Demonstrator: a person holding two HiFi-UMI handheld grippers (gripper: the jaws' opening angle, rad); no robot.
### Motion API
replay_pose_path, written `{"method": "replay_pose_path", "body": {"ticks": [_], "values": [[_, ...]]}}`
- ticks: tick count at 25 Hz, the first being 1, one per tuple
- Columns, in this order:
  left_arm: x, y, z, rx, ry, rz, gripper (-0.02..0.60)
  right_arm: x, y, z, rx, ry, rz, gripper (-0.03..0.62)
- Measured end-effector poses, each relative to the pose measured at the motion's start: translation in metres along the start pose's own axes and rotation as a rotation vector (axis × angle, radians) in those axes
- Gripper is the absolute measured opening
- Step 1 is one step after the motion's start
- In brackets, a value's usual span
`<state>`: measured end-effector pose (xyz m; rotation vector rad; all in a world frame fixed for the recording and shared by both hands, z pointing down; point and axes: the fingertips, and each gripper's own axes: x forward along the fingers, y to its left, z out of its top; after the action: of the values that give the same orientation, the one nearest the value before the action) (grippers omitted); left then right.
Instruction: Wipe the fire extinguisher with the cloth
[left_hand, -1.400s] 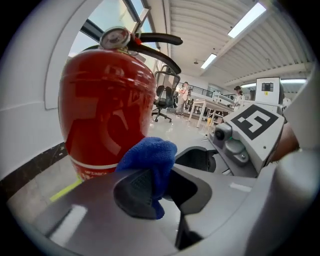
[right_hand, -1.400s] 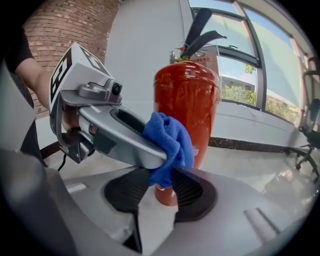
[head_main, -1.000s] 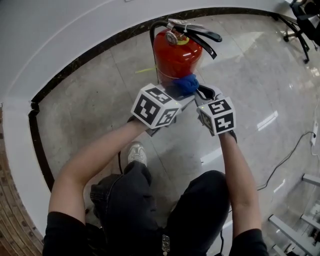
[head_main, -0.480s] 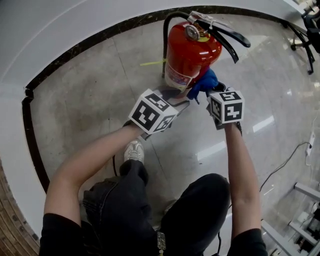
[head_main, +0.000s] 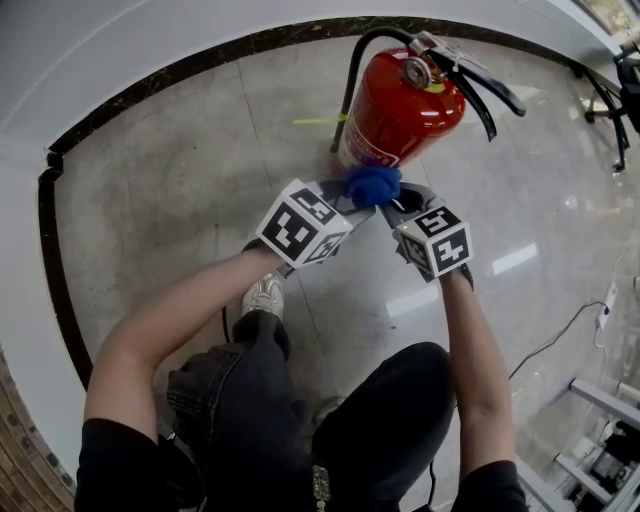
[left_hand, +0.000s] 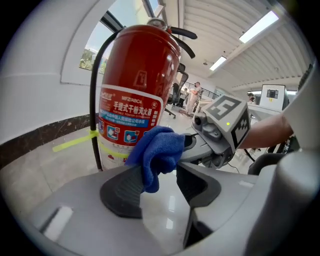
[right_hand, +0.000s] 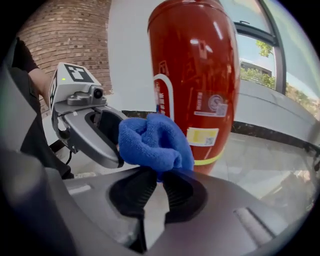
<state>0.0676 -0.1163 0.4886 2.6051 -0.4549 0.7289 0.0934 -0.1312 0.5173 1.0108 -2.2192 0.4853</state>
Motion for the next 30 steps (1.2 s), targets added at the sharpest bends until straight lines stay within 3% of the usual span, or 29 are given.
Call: {"method": "replay_pose_path", "body": {"ticks": [3, 5, 6, 8, 13, 16, 18, 19, 25, 30], "values": [[-0.010, 0.018, 0.006, -0.054, -0.041, 0.026, 0.199, 0.007, 0.014, 0.013, -0.055, -0.027, 0.044, 0.041], [-0.013, 0.030, 0.009, -0.087, -0.067, 0.049, 0.134, 0.014, 0.023, 0.022, -0.072, -0.052, 0.067, 0.041], [-0.013, 0.036, 0.009, -0.101, -0.075, 0.070, 0.065, 0.017, 0.028, 0.024, -0.062, -0.059, 0.075, 0.043], [-0.011, 0.048, 0.008, -0.127, -0.089, 0.124, 0.031, 0.020, 0.035, 0.025, -0.014, -0.062, 0.086, 0.049], [-0.013, 0.074, 0.015, -0.083, -0.125, 0.203, 0.028, 0.017, 0.042, 0.034, -0.004, -0.069, 0.099, 0.074], [-0.015, 0.091, 0.014, -0.080, -0.143, 0.288, 0.024, 0.012, 0.034, 0.036, 0.015, -0.064, 0.061, 0.074], [-0.014, 0.104, 0.016, -0.095, -0.146, 0.328, 0.021, 0.007, 0.029, 0.039, 0.031, -0.075, 0.039, 0.034], [-0.014, 0.110, 0.018, -0.094, -0.145, 0.335, 0.021, 0.005, 0.029, 0.041, 0.031, -0.082, 0.040, 0.004], [-0.007, 0.151, 0.033, -0.070, -0.157, 0.396, 0.020, 0.000, 0.050, 0.040, -0.024, -0.060, 0.092, 0.003], [-0.001, 0.158, 0.033, -0.024, -0.158, 0.402, 0.017, -0.003, 0.039, 0.024, 0.015, -0.031, 0.046, 0.003]]}}
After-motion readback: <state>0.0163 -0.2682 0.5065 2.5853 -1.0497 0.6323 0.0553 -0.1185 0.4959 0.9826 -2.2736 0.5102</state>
